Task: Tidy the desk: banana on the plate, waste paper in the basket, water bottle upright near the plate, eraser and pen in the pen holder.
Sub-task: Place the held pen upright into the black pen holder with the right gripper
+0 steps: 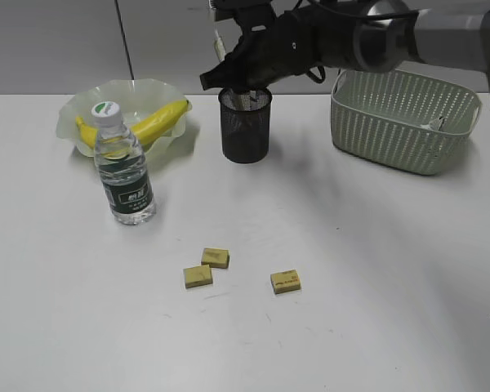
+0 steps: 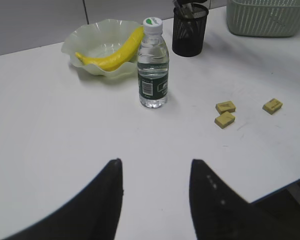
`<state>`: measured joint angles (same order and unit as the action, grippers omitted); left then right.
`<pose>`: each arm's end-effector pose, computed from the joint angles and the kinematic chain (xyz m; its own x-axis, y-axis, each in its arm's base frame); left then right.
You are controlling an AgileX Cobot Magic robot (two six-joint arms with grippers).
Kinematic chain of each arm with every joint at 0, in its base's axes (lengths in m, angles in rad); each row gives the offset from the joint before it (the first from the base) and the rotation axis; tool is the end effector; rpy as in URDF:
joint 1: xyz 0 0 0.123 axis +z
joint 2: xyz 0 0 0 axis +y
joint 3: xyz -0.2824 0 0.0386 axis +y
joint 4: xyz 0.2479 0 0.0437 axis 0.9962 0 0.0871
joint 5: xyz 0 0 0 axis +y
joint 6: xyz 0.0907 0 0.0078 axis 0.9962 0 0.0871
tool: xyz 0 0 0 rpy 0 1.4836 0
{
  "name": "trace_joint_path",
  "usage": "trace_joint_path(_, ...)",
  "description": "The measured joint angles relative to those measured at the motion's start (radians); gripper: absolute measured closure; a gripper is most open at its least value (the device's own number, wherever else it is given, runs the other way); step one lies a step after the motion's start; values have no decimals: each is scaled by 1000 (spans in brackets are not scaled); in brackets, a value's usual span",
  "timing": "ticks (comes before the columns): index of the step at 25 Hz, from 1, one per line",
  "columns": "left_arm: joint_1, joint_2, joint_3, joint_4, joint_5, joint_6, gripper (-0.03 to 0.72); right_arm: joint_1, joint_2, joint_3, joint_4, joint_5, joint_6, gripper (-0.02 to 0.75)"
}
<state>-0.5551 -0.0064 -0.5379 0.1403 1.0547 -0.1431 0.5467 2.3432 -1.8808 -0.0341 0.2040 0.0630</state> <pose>-0.0033 0.0151 0.2887 -0.3763 0.1476 -0.9147 0.4021 0.9154 -0.0178 0.4635 0.2813 0.1769 -0.4825 -0.2590 -0.8367 -0.5009 0.8653 0.0210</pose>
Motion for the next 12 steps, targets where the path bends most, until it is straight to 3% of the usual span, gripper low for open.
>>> trace_joint_path(5, 0, 0, 0, 0, 0, 0, 358, 0, 9, 0, 0, 35, 0, 569)
trace_joint_path(12, 0, 0, 0, 0, 0, 1, 358, 0, 9, 0, 0, 51, 0, 270)
